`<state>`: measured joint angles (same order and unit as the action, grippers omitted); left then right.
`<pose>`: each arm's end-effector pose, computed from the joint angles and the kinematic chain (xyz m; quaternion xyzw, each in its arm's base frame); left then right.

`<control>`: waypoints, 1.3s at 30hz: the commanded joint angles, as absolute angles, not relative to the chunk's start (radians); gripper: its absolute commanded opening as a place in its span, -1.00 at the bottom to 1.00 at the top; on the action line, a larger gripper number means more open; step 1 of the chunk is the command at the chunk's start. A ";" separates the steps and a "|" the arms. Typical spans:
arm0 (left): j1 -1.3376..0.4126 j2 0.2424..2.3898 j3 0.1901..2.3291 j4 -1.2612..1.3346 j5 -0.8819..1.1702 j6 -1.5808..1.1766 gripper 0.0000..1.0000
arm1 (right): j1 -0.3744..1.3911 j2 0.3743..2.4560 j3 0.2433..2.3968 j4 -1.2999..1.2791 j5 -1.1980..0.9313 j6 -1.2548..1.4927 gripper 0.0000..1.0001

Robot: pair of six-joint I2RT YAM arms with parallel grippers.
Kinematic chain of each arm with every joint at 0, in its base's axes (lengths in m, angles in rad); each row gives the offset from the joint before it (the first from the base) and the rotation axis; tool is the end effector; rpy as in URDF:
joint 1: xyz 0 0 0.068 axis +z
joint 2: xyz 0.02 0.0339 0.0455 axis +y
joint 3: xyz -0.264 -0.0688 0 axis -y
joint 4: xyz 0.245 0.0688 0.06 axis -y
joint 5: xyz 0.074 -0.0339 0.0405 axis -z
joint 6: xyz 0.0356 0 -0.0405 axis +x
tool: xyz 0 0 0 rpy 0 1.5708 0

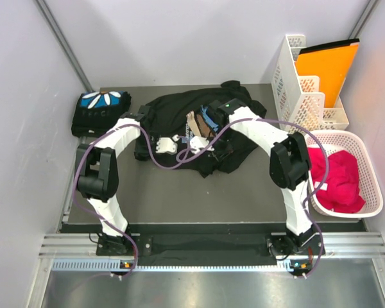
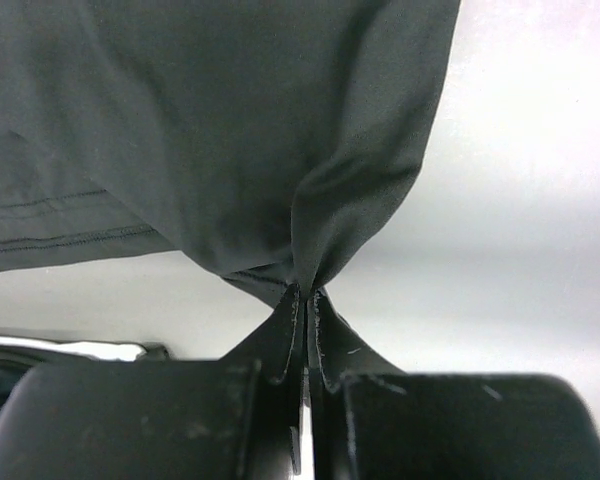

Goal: Fold and stack the t-shirts
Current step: Flatten the tshirt out

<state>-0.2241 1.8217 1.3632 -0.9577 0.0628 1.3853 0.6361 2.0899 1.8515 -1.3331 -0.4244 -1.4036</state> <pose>0.3394 -0.0797 0.2064 0.7198 0.6892 0.0162 0.0817 0.3156 0.2513 0.2367 -0.8329 0.5118 0.1954 0.0785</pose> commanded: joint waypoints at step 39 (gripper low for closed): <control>-0.255 1.747 1.330 -0.974 0.071 1.371 -1.00 | 0.657 1.944 1.750 -0.858 -0.405 -1.239 -0.94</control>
